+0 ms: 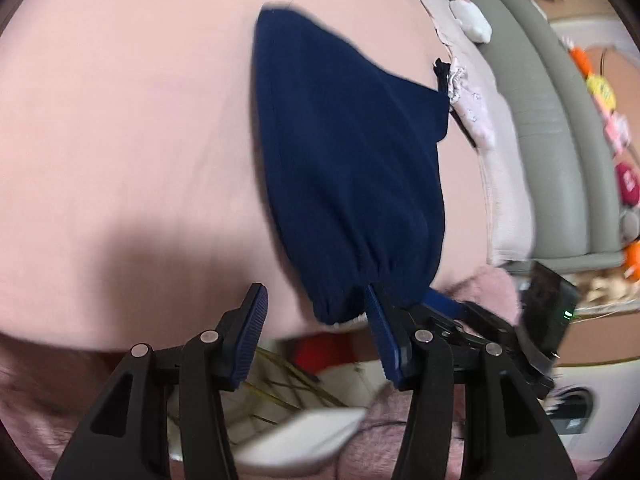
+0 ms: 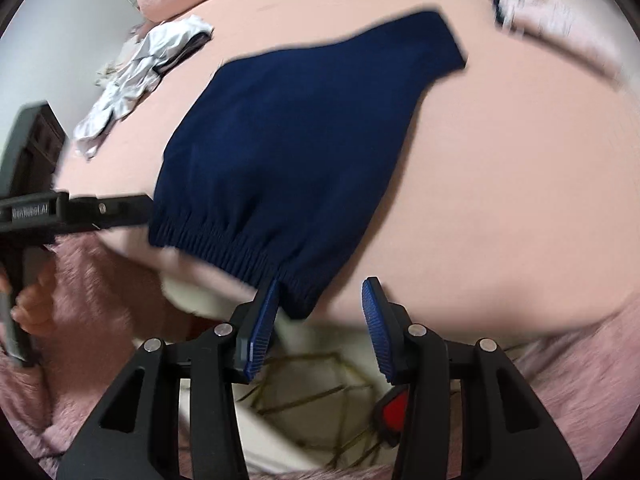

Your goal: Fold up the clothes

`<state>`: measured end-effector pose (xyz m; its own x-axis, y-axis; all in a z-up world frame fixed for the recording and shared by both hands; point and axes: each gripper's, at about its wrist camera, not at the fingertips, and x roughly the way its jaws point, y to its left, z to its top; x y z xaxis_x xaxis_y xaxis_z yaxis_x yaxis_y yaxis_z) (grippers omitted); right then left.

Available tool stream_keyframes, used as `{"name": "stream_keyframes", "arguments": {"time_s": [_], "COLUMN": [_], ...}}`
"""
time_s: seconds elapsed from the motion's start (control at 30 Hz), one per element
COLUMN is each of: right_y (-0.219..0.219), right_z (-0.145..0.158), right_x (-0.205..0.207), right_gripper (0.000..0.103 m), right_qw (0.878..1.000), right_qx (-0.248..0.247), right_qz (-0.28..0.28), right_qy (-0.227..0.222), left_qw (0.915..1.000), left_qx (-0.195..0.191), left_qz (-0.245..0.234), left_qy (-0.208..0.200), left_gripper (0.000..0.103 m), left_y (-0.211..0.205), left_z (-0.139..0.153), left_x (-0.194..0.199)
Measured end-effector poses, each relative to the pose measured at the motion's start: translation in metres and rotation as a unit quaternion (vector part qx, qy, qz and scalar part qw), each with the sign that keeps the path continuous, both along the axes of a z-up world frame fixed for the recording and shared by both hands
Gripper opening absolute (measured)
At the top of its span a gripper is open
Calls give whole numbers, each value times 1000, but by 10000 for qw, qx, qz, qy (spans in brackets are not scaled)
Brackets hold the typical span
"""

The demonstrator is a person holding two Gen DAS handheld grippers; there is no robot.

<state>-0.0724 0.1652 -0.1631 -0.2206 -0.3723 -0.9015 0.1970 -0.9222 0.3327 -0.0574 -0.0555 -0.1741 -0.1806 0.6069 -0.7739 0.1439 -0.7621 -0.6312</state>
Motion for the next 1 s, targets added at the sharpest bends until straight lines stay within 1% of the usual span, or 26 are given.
{"name": "stream_keyframes", "arguments": {"time_s": [0.07, 0.1, 0.17, 0.23, 0.3, 0.33, 0.37, 0.4, 0.47, 0.53, 0.6, 0.67, 0.7, 0.77, 0.83, 0.9, 0.93, 1.0], "right_y": [6, 9, 11, 11, 12, 12, 11, 10, 0, -6, -5, -3, -1, 0, 1, 1, 2, 5], "right_z": [-3, -1, 0, -8, -12, -12, -11, -11, -9, -13, -17, -16, -13, -8, -3, 8, 12, 16], "right_x": [-2, -3, -10, -14, -18, -18, -18, -18, -19, -18, -21, -21, -18, -13, -7, 0, 1, 1], "right_gripper": [44, 44, 46, 47, 49, 49, 42, 32, 32, 32, 32, 30, 27, 23, 21, 20, 20, 20], "right_qw": [9996, 9993, 9992, 9993, 9986, 9982, 9978, 9972, 9963, 9971, 9966, 9961, 9963, 9949, 9920, 9885, 9884, 9875], "right_qx": [-207, -291, -285, -287, -425, -501, -599, -697, -835, -744, -805, -850, -836, -981, -1230, -1480, -1491, -1552], "right_qz": [-155, -234, -281, -246, -298, -300, -272, -231, -90, -10, 7, 43, 65, 91, 121, 223, 238, 198], "right_qy": [-78, -19, 94, -47, -93, -101, -106, -119, -162, -141, -194, -226, -197, -210, -253, -200, -163, -187], "left_qw": [9999, 9998, 9991, 9994, 9995, 9994, 9992, 9994, 9995, 9993, 9992, 9993, 9993, 9993, 9991, 9990, 9990, 9992], "left_qx": [100, 151, 397, 331, 266, 319, 371, 298, 154, 10, 17, 31, 38, 53, 86, 161, 209, 305], "left_qz": [66, 97, -31, -91, -150, -94, -39, -56, -89, -122, -166, -54, 3, 116, 217, 248, 233, 236], "left_qy": [39, 59, 173, 107, 41, 82, 122, 169, 262, 355, 371, 365, 362, 355, 342, 329, 326, 146], "left_gripper": [53, 53, 53, 53, 51, 51, 47, 39, 39, 42, 44, 41, 34, 30, 28, 28, 27, 27], "left_y": [-6, -9, -9, -9, -9, -10, -12, -12, -11, -11, -12, -8, -6, -2, 1, 2, 2, 1], "left_z": [1, 1, 3, -4, -12, -12, -13, -12, -12, -11, -9, -9, -9, -10, -7, -1, 3, 5], "left_x": [1, 1, -2, -7, -12, -14, -15, -15, -15, -15, -15, -13, -12, -9, -5, 0, 2, -3]}}
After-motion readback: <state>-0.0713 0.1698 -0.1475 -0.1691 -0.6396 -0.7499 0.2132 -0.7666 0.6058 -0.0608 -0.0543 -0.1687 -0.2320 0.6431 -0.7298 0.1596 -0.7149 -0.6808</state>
